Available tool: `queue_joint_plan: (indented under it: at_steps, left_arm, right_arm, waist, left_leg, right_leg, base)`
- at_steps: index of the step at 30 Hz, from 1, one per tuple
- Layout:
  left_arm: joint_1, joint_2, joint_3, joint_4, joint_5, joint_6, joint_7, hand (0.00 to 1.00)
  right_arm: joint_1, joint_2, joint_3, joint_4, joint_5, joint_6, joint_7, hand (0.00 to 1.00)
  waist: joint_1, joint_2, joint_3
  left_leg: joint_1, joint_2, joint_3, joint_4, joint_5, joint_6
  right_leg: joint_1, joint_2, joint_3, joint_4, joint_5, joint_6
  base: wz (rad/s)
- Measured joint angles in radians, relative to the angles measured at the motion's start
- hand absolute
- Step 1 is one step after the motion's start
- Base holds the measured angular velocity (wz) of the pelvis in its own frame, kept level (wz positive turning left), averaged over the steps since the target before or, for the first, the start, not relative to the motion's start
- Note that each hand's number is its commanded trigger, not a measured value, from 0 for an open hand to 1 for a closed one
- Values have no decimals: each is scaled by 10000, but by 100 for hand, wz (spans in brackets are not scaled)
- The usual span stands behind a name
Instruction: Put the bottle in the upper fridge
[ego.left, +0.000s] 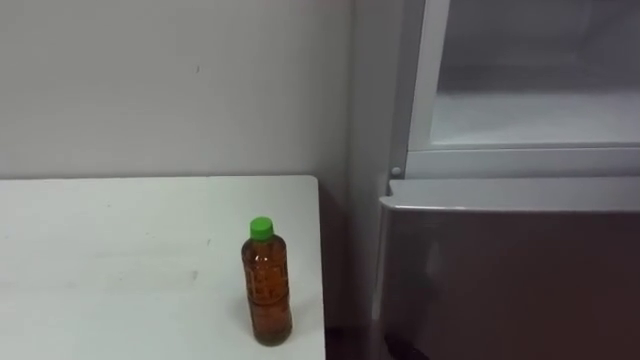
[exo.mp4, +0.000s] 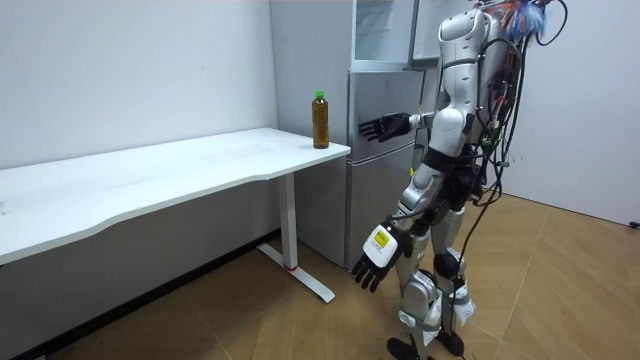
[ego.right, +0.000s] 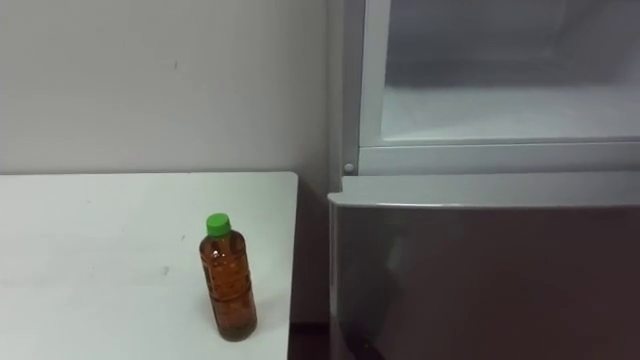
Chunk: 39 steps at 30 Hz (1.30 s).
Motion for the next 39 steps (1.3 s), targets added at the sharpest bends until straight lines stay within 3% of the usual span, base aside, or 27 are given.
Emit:
queue_joint_plan:
  at_steps: [11, 19, 29, 39]
  left_arm:
    - [-64, 154, -14, -1, 462, 185, 1, 0]
    - [-24, 156, -18, -49, 681, 179, 1, 0]
    - [113, 155, -16, -49, 683, 388, -65, 0]
    - [10, 160, -253, -45, 672, 441, -241, 0]
  right_arm:
    - [-447, 17, 93, -1494, 105, -130, 50, 0]
    - [-1342, 26, 87, -2308, 852, -679, 121, 0]
    - [-1359, 19, 20, -2358, 897, -678, 311, 0]
    - [-1650, 21, 227, -2354, 1644, -675, 312, 0]
  waist:
    - [91, -197, 5]
    - [245, -159, 0]
    - [275, -88, -73]
    - [301, -192, -84]
  left_leg:
    - [42, -1, -15, 5, -2, 2]
    - [-11, -3, -100, 93, -8, 3]
    - [-63, 0, -121, 141, -7, 3]
    - [-70, -4, -138, 145, -5, 2]
  right_leg:
    - [54, -9, -31, -21, 6, -8]
    - [7, -11, -100, -36, 6, -9]
    - [44, -9, -112, -1, 6, -9]
    - [77, -20, -168, -19, 8, -12]
  base:
    - [0]
    - [2]
    - [0]
    - [0]
